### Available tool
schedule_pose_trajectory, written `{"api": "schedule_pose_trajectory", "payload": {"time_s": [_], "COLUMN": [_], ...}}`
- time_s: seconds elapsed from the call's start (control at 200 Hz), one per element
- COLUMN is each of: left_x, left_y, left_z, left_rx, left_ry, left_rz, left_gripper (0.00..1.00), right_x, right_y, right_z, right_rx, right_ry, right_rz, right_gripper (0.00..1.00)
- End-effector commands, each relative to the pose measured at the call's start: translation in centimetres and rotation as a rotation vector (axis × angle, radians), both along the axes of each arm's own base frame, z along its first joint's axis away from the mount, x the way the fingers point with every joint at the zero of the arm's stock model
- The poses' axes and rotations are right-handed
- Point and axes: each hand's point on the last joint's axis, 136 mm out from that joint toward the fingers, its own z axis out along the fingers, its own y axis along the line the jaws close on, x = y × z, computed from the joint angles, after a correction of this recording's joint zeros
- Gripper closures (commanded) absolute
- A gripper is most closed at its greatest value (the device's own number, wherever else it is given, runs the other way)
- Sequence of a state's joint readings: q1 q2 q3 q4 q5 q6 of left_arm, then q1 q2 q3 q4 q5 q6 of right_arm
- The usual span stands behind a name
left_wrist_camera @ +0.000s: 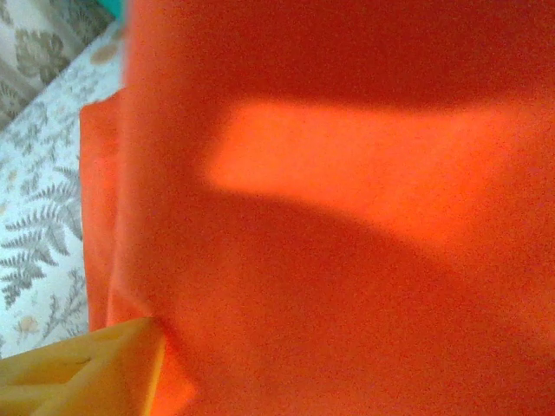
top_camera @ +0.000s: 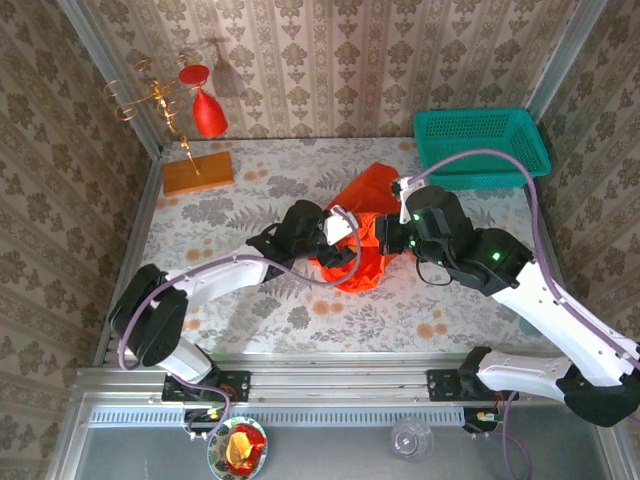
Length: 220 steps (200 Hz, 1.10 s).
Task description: Fold the inside-out t-shirt
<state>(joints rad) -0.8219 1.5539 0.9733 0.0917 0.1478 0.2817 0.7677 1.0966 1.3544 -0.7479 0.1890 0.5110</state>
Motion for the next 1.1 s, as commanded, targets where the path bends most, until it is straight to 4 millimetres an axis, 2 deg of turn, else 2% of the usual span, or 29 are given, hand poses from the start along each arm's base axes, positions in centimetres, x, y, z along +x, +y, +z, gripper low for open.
{"api": "schedule_pose_trajectory", "payload": {"time_s": [0.0, 0.165, 0.295, 0.4, 0.545, 0.735, 0.83, 0.98, 1.095], "left_x": [1.6, 2.5, 2.7, 2.7, 2.5, 2.1, 2.2, 2.4, 2.8], "left_y": [1.0, 2.3, 3.1, 3.6, 4.2, 5.4, 6.0, 6.9, 7.7], "left_z": [-1.4, -2.9, -3.7, -4.0, -4.7, -6.4, -6.9, -6.0, -3.4], "left_rx": [-0.013, -0.023, -0.028, -0.029, -0.038, -0.036, -0.041, -0.062, -0.102], "left_ry": [0.028, 0.092, 0.130, 0.156, 0.198, 0.252, 0.275, 0.279, 0.255], "left_rz": [0.081, 0.125, 0.144, 0.153, 0.161, 0.200, 0.226, 0.259, 0.277], "left_gripper": [0.29, 0.42, 0.53, 0.57, 0.59, 0.55, 0.58, 0.68, 0.77], "right_x": [0.0, 0.4, 0.5, 0.6, 0.7, 0.8, 0.7, 0.5, 0.2], "right_y": [-2.1, -5.4, -7.1, -7.9, -9.0, -10.7, -11.6, -13.1, -13.9], "right_z": [2.5, 3.9, 4.7, 5.2, 5.4, 5.4, 5.7, 6.3, 6.9], "right_rx": [-0.027, -0.047, -0.038, -0.033, -0.044, -0.064, -0.067, -0.085, -0.095], "right_ry": [-0.067, -0.102, -0.116, -0.125, -0.128, -0.135, -0.143, -0.155, -0.170], "right_rz": [-0.043, -0.128, -0.166, -0.188, -0.217, -0.272, -0.297, -0.343, -0.366], "right_gripper": [1.00, 1.00, 1.00, 1.00, 1.00, 1.00, 1.00, 1.00, 1.00]}}
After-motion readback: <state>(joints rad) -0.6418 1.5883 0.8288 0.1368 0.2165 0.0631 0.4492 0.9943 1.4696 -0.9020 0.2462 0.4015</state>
